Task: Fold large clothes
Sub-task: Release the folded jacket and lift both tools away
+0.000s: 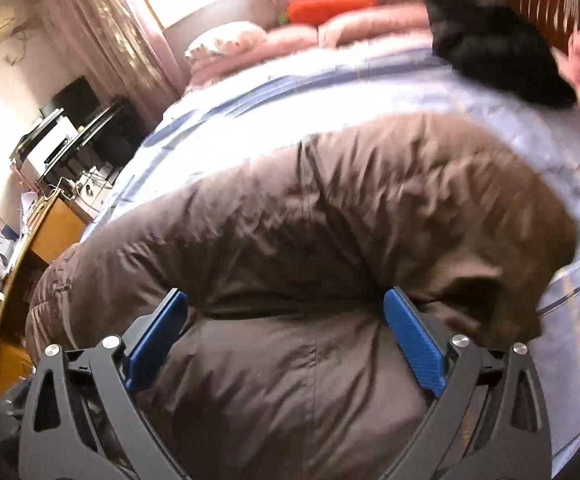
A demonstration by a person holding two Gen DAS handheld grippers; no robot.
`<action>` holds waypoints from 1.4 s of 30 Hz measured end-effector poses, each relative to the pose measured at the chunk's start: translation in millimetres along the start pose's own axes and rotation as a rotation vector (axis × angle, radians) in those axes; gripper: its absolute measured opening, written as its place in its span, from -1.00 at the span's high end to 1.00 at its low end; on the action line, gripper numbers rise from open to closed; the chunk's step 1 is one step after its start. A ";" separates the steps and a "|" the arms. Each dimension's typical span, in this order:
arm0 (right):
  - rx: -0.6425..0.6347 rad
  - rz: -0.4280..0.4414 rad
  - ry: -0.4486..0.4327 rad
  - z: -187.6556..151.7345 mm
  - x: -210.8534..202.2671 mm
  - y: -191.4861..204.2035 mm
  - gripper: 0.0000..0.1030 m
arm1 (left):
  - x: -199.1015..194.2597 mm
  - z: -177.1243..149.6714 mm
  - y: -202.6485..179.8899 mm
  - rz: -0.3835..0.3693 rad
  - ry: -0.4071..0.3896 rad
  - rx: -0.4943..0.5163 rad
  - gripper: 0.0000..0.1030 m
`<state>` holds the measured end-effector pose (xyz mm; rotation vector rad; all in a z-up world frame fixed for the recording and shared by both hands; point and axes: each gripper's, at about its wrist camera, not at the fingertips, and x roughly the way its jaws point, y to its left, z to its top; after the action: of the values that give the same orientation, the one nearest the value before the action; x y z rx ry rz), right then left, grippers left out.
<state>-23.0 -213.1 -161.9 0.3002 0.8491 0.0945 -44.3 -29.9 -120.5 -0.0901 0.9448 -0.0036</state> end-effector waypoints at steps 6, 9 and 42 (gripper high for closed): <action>-0.011 -0.042 0.112 -14.5 31.0 -3.5 -0.97 | 28.0 -3.5 10.9 -0.014 0.134 -0.041 -0.96; 0.044 0.002 0.082 -0.2 5.0 -0.3 -0.97 | -7.7 5.9 13.6 -0.028 0.031 -0.050 -0.96; -0.185 -0.116 -0.020 9.9 -258.2 102.7 -0.97 | -310.8 9.3 -39.6 -0.053 -0.276 0.054 -0.96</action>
<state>-182.1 -169.3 61.9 0.0778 0.8301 0.0616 -217.5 -55.4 139.5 -0.0639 0.6653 -0.0642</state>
